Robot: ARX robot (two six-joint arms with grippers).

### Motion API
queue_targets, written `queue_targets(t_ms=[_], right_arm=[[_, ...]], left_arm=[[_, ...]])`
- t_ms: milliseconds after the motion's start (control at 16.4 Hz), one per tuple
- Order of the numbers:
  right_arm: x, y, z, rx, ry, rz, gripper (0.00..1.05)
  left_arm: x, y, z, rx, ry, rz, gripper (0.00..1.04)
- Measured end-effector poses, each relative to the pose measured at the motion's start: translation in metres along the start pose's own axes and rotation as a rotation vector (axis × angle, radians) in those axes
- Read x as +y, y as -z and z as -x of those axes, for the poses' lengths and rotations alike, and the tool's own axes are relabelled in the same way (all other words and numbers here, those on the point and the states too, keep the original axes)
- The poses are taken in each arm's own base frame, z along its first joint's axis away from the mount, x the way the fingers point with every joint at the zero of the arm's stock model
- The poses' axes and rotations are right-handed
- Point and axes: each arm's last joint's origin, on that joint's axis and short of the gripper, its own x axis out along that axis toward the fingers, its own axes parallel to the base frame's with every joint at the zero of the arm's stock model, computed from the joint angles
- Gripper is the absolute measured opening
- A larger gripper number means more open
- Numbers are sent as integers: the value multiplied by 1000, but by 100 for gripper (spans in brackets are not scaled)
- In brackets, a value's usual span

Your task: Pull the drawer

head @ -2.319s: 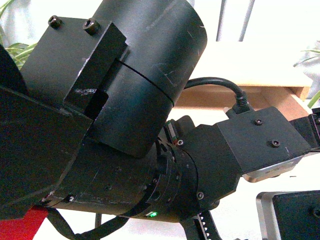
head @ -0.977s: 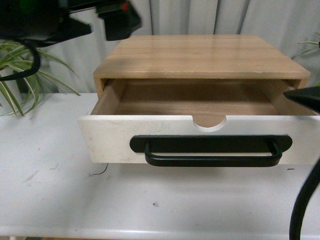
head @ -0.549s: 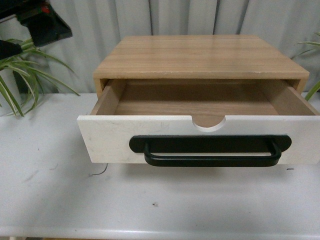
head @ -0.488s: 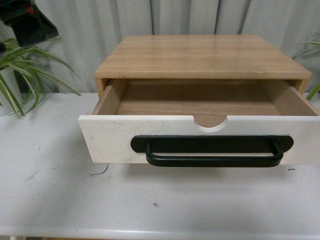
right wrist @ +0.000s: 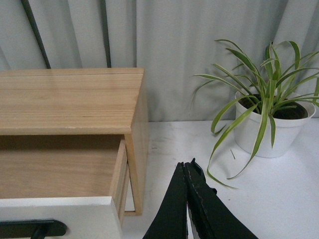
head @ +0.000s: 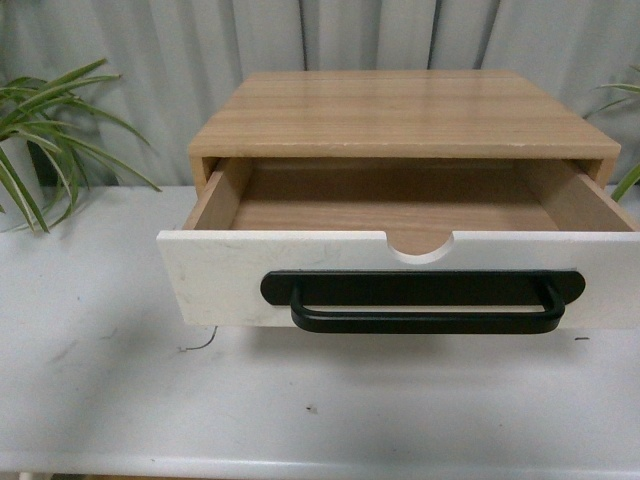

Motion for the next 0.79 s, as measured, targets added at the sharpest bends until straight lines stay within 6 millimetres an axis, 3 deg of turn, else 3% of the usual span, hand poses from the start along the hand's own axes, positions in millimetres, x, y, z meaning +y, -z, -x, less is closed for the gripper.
queue_targets(t_ms=[427, 793], right_arm=[[0, 21, 36, -11, 1, 0, 2], [1, 35, 52, -11, 1, -1, 2]], left_arm=[[0, 20, 41, -2, 11, -3, 2], [0, 32, 60, -4, 12, -3, 2]])
